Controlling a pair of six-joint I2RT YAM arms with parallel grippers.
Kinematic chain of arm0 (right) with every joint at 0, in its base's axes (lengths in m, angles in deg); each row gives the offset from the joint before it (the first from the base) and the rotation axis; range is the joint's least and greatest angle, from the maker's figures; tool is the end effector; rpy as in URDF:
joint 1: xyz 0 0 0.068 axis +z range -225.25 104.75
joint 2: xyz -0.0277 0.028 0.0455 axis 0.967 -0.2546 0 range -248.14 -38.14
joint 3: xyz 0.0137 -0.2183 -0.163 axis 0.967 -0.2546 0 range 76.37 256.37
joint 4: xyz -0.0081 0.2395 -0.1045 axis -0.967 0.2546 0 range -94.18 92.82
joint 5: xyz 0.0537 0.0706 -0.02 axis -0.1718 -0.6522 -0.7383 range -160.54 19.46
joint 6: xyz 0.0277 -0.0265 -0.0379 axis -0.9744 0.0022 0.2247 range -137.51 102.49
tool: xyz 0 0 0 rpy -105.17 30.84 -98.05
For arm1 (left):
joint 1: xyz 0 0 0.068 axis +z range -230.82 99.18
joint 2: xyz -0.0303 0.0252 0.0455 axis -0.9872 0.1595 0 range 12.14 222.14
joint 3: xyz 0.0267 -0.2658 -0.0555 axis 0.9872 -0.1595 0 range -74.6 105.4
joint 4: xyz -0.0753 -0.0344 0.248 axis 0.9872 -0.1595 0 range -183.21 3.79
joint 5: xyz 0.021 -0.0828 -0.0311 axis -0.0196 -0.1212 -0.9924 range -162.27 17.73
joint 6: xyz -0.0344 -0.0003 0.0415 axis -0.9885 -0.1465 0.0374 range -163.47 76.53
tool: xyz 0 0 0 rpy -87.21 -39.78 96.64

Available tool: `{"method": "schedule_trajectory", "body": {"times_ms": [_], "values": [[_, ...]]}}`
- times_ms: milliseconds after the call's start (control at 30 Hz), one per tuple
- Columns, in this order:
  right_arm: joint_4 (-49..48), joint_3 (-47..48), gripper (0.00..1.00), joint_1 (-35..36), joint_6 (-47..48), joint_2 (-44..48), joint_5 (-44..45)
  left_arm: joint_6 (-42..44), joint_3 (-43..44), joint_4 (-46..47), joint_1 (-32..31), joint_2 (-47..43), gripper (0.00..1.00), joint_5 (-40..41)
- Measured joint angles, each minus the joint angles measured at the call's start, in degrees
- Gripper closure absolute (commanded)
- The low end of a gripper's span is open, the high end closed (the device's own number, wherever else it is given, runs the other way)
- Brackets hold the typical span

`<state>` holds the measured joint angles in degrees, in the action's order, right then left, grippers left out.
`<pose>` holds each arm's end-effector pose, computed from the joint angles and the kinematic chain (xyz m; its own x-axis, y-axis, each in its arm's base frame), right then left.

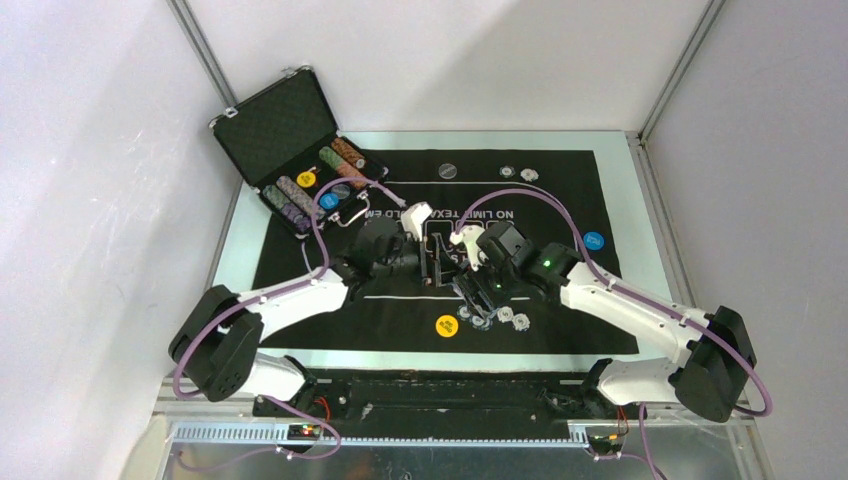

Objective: Distribute texas hold em gaming equipment

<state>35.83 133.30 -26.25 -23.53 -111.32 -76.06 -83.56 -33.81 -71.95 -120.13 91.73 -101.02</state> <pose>0.1657 0.1957 0.2642 -0.6250 -0.5599 -0.5439 -0.7247 0.6751 0.1377 0.2187 -0.2011 0.2228 -0.8216 -0.0570 -0.5672 0.4769 0.4764 -0.7387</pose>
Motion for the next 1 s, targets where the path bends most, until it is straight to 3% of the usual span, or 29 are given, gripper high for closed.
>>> {"method": "schedule_trajectory", "body": {"times_ms": [267,500,667,1000], "values": [[0.0,0.0,1.00,0.0,-0.2,-0.9,0.8,0.0,-1.6,1.5,0.0,-1.1,0.42,-1.1],[0.0,0.0,1.00,-0.1,-0.6,-1.0,0.9,0.2,-1.7,1.5,0.0,-2.7,0.70,-1.4],[0.3,0.0,1.00,-0.2,-0.6,-1.0,1.1,0.3,-1.7,1.5,0.1,-3.7,0.97,-1.4],[-0.7,0.0,1.00,-0.5,-1.1,-1.1,1.2,1.1,-3.7,0.5,1.0,-9.0,1.00,-0.2]]}}
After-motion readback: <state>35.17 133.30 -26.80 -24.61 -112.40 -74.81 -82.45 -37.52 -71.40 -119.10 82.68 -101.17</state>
